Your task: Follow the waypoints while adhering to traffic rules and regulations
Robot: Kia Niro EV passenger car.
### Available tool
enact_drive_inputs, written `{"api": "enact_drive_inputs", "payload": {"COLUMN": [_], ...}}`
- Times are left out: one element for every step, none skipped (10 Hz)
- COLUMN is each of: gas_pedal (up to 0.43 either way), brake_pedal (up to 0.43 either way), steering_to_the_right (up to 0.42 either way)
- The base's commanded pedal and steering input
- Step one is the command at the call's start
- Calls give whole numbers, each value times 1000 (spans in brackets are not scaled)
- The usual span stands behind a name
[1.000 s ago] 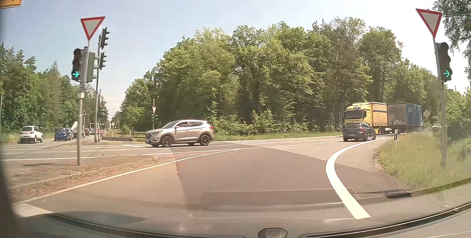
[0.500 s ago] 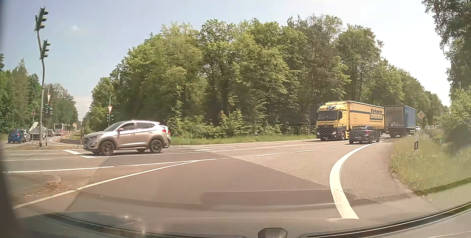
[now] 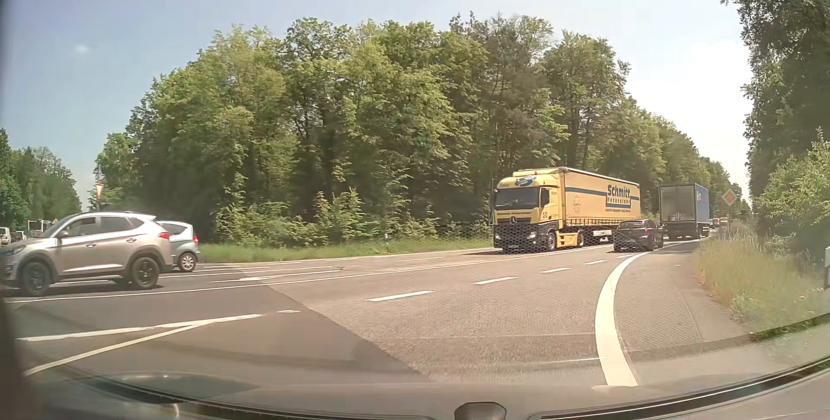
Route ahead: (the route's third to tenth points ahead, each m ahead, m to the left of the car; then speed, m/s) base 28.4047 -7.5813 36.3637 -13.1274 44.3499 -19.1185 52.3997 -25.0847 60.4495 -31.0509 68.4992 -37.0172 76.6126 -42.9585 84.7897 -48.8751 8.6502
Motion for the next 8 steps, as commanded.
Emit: {"api": "enact_drive_inputs", "payload": {"gas_pedal": [130, 130, 130, 130, 130, 130, 130, 130], "brake_pedal": [24, 24, 18, 18, 18, 18, 24, 18], "steering_to_the_right": [124, 125, 126, 129, 131, 132, 134, 136]}}
